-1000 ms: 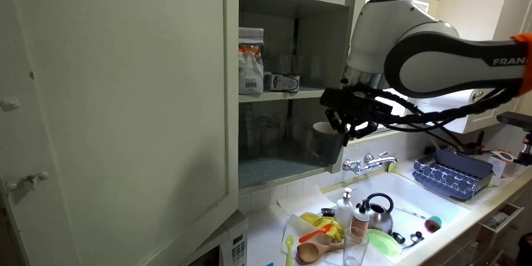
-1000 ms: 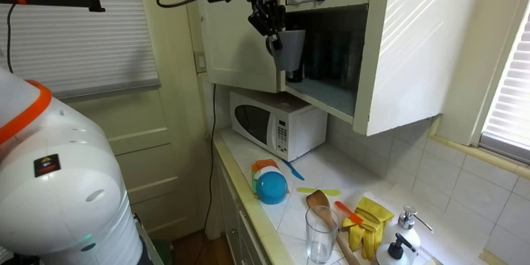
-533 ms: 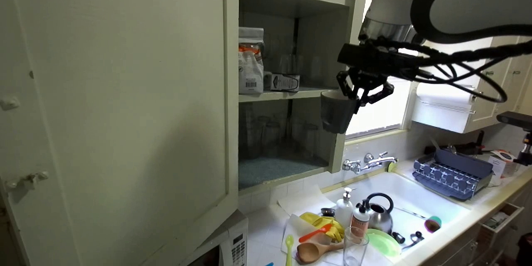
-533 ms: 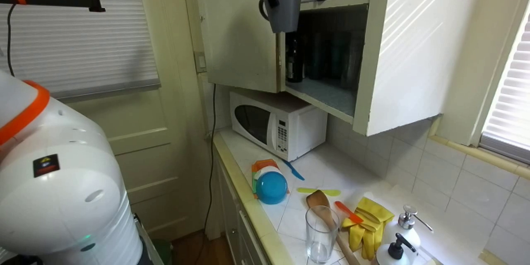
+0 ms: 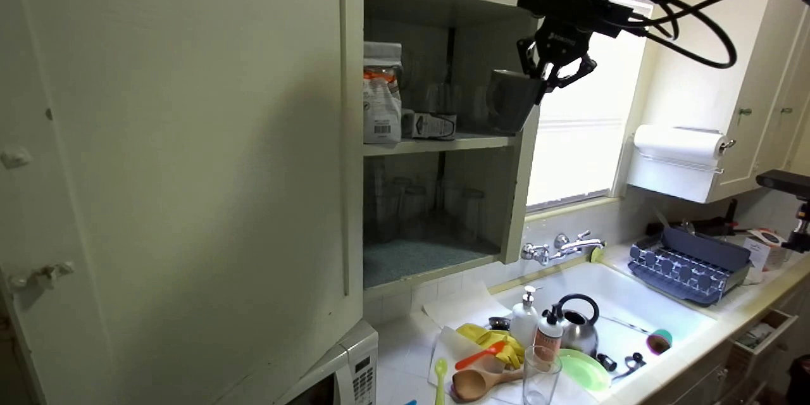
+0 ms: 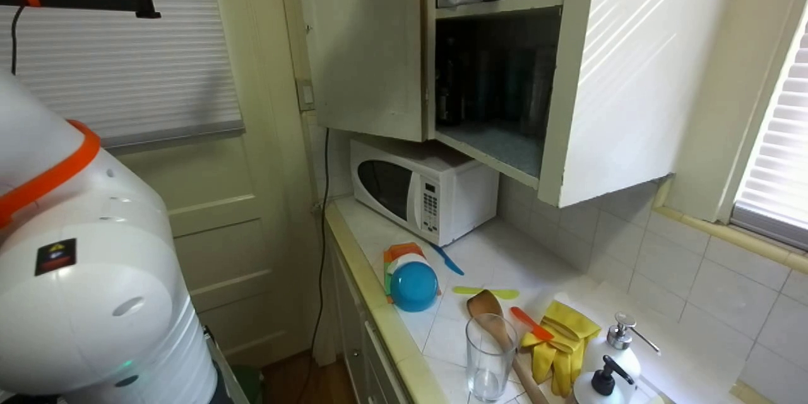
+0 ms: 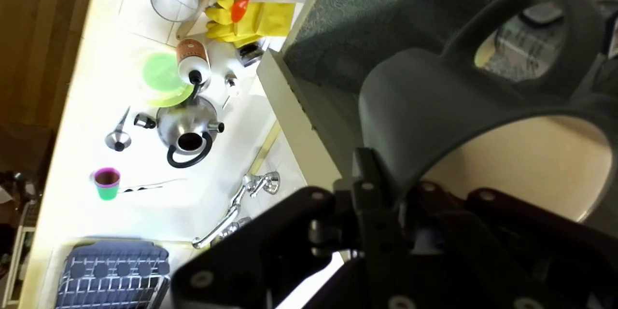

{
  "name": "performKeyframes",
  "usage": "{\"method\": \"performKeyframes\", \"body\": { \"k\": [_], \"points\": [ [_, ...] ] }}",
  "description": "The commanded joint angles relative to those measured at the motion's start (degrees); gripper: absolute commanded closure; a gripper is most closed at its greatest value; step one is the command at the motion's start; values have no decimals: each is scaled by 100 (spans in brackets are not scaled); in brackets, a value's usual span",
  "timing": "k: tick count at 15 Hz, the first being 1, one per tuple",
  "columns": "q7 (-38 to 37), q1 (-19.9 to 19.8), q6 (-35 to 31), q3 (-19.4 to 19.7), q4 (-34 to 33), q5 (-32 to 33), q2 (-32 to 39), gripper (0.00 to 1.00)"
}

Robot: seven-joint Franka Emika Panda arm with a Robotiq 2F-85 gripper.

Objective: Put the grey mug on the second shelf of the open cabinet.

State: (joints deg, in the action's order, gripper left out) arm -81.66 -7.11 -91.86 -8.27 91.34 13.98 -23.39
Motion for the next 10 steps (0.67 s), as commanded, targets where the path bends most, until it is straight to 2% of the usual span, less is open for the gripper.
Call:
{"method": "performKeyframes", "body": {
  "k": [1, 2, 5, 8, 9, 10],
  "points": [
    [-226, -172, 18, 242, -998, 82, 774, 98],
    [-75, -39, 15, 222, -429, 56, 365, 91],
    [-89, -71, 19, 367, -793, 60, 725, 91],
    [-135, -58, 14, 346, -857, 61, 770, 91],
    [-141, -58, 15, 342, -873, 61, 770, 98],
    [-174, -47, 120, 334, -961, 27, 841, 98]
  ]
}}
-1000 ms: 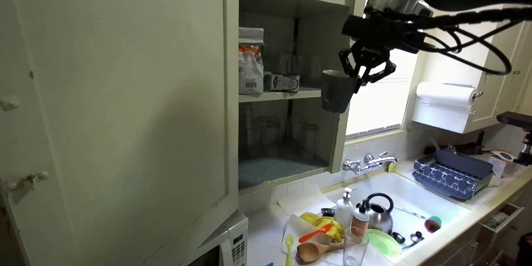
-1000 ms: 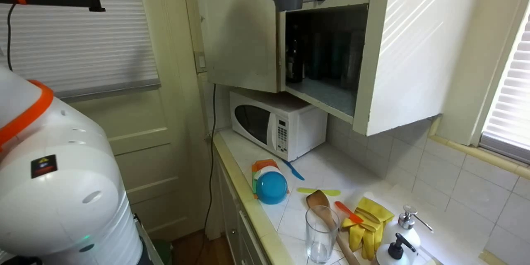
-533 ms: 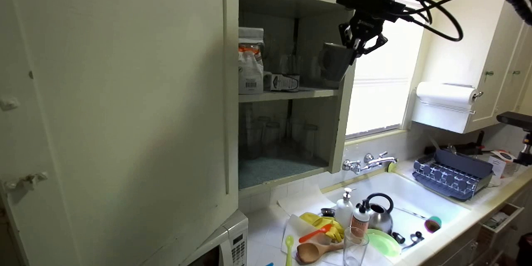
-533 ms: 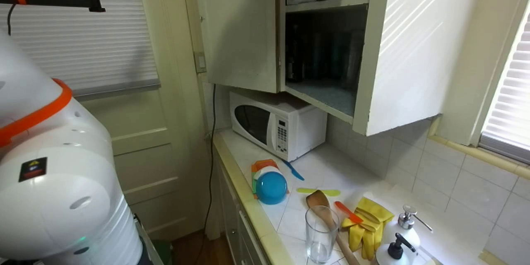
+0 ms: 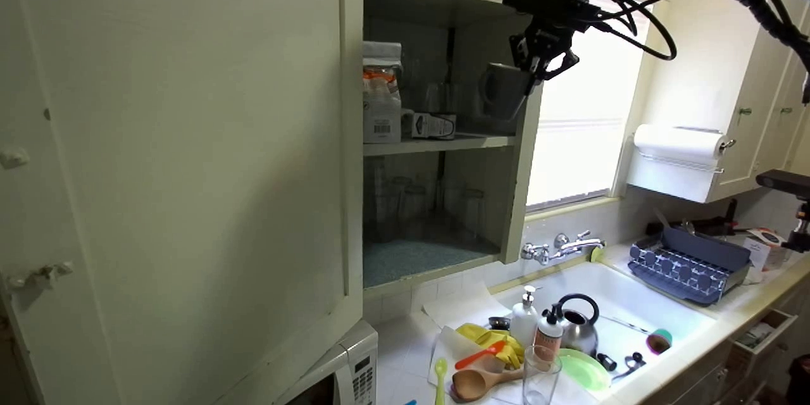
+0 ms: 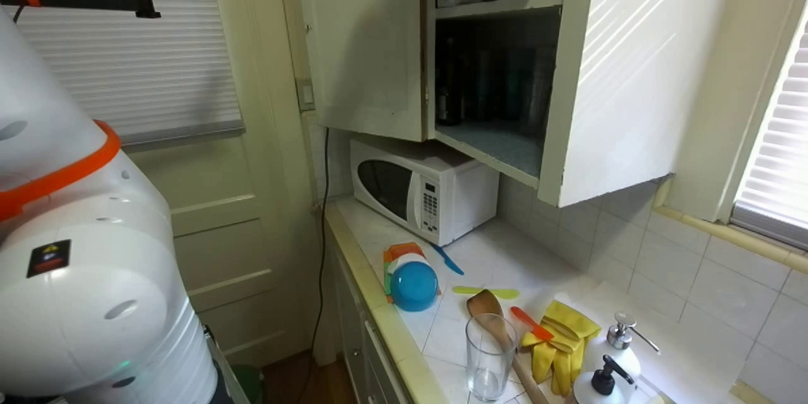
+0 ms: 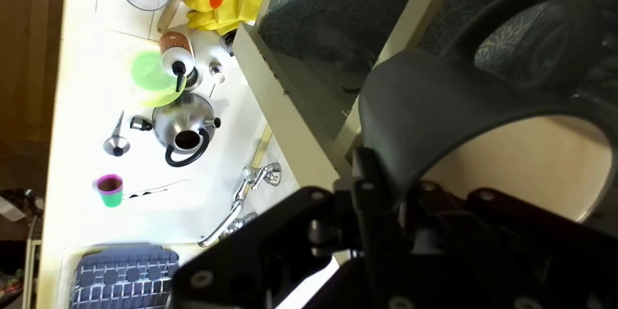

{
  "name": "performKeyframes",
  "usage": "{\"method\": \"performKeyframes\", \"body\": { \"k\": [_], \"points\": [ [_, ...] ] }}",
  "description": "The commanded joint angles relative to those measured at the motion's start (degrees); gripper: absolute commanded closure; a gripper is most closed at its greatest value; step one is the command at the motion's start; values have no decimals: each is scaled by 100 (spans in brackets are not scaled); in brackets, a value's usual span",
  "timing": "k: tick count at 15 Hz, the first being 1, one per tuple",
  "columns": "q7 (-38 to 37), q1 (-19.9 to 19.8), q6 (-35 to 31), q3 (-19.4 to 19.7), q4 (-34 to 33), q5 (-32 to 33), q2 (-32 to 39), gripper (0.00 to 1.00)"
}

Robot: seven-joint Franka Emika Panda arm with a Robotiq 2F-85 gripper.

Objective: Put the grey mug on the second shelf of the open cabinet.

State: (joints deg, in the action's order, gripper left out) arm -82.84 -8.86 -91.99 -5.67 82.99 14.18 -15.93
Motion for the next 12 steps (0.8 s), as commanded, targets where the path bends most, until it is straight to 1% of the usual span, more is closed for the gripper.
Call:
{"method": "performKeyframes", "body": {
  "k": [1, 5, 11, 12],
  "points": [
    [-129, 134, 167, 56, -193, 27, 184, 98],
    [-311, 194, 318, 46, -484, 3, 586, 98],
    [-532, 324, 222, 139, -839, -35, 1043, 98],
    [-526, 173, 92, 16, -822, -55, 1045, 98]
  ]
}}
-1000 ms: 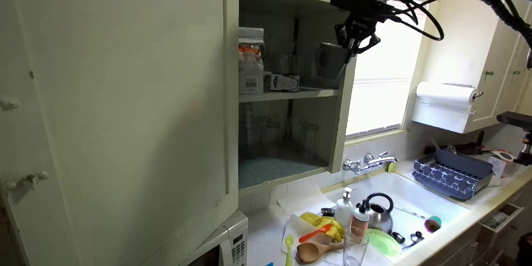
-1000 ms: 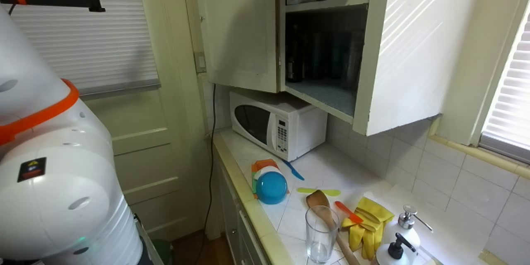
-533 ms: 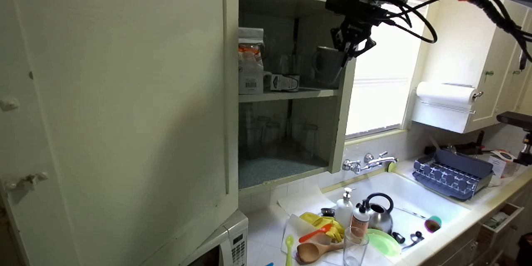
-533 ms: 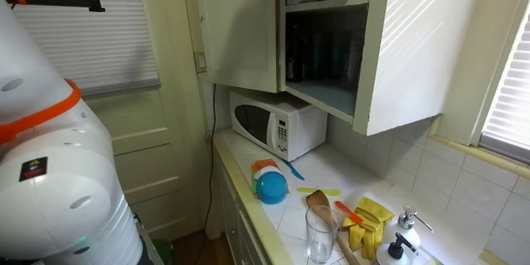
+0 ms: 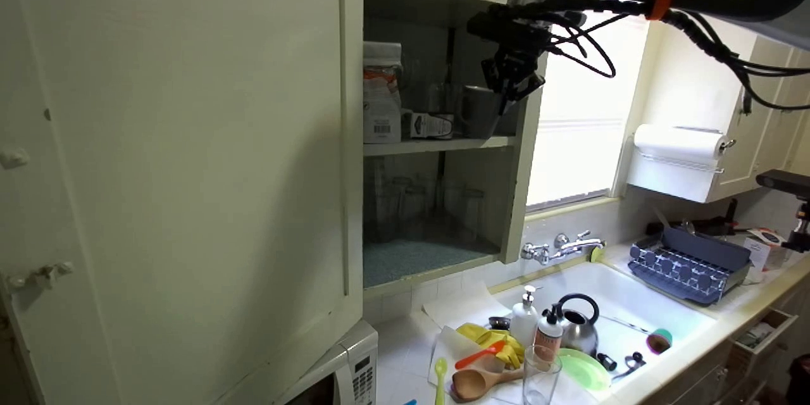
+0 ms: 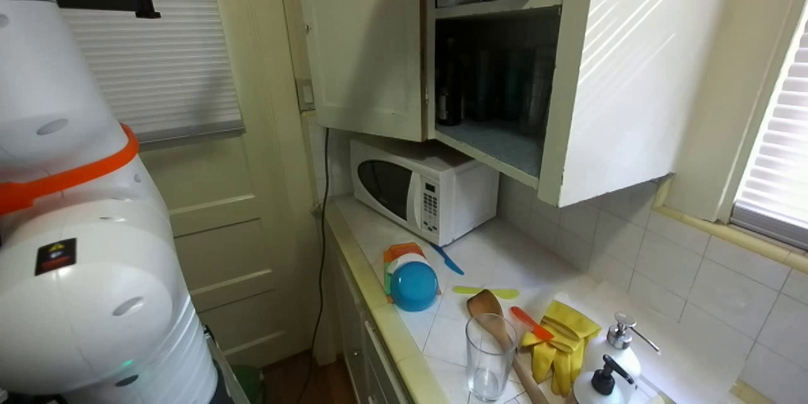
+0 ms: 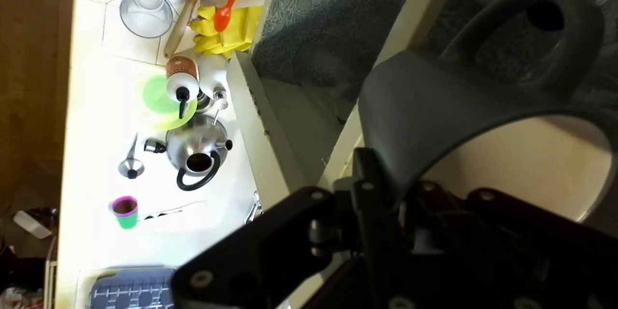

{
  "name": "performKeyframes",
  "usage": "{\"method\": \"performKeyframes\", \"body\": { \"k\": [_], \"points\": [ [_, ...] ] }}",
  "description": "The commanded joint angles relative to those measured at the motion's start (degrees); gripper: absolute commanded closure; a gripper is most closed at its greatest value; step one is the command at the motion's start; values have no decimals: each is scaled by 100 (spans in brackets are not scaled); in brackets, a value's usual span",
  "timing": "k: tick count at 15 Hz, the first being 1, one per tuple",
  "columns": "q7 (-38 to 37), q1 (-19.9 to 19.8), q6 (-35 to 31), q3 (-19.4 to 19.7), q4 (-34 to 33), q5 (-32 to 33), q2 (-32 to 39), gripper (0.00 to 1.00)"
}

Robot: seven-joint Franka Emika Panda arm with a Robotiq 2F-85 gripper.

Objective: Put the grey mug on the second shelf of the open cabinet.

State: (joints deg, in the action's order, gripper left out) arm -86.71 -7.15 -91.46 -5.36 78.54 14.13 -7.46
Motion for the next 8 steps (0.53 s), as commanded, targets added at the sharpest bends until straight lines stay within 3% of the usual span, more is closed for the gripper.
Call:
{"method": "performKeyframes", "body": {
  "k": [1, 8],
  "points": [
    [-121, 6, 49, -14, -422, -68, 229, 98],
    [-167, -19, -163, -2, -476, 7, 279, 98]
  ]
}}
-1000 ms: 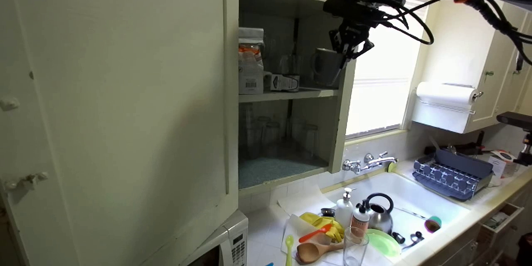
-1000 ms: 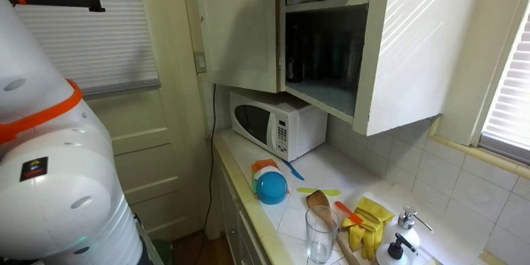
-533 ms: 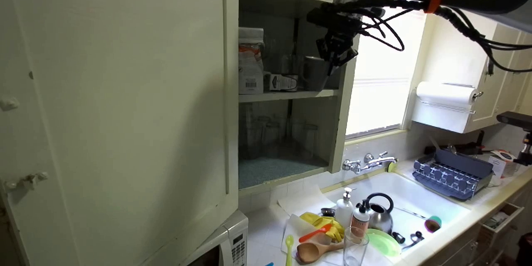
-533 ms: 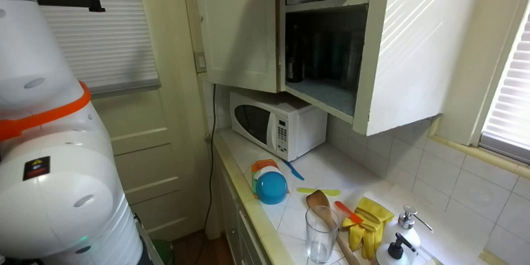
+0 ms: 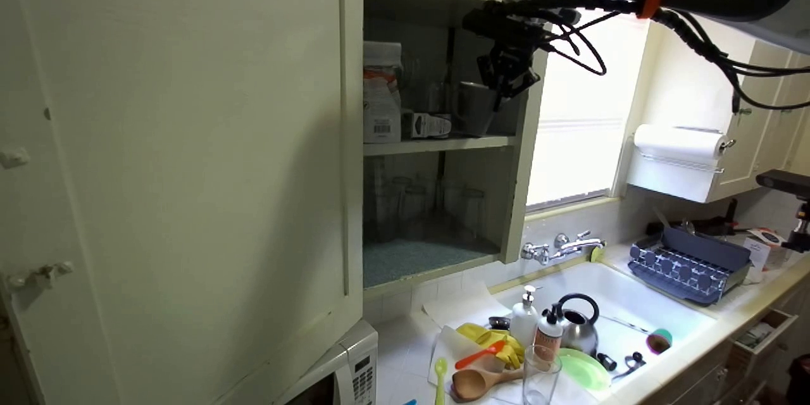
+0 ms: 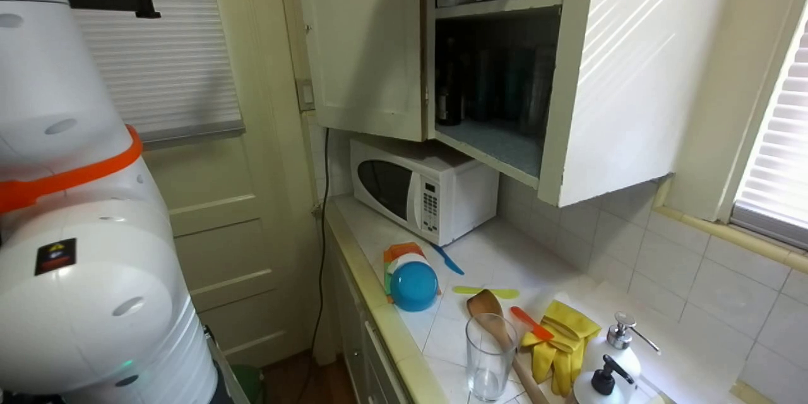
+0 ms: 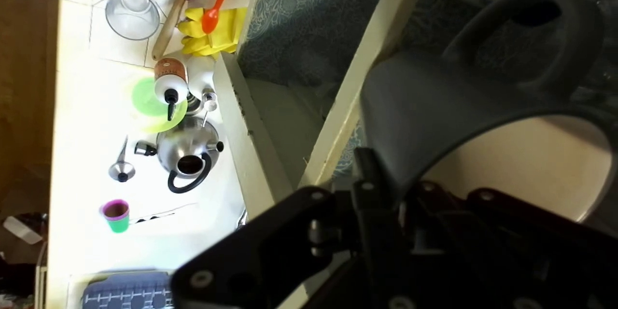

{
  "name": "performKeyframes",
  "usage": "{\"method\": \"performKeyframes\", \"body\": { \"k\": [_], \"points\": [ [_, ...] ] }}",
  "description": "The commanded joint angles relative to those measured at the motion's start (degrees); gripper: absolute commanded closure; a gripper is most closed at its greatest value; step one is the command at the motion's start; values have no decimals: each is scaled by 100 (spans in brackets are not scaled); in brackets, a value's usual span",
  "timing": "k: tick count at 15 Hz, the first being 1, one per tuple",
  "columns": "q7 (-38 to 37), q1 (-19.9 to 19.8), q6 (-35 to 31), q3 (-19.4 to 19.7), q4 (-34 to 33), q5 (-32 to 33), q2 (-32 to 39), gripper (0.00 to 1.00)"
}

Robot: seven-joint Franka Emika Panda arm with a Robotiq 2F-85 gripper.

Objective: Put the grey mug on the second shelf of the open cabinet.

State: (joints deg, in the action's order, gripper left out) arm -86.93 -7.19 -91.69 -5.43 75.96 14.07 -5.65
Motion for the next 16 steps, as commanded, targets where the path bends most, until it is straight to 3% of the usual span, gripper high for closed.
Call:
{"method": "performKeyframes", "body": {
  "k": [1, 14, 15, 16],
  "points": [
    [-154, -23, -173, 14, -224, -3, 106, 98],
    [-268, -61, -686, 47, -105, 22, 258, 98],
    [-277, -66, -651, 51, -126, 2, 276, 89],
    [-263, -70, -639, 54, -133, -14, 284, 65]
  ]
}}
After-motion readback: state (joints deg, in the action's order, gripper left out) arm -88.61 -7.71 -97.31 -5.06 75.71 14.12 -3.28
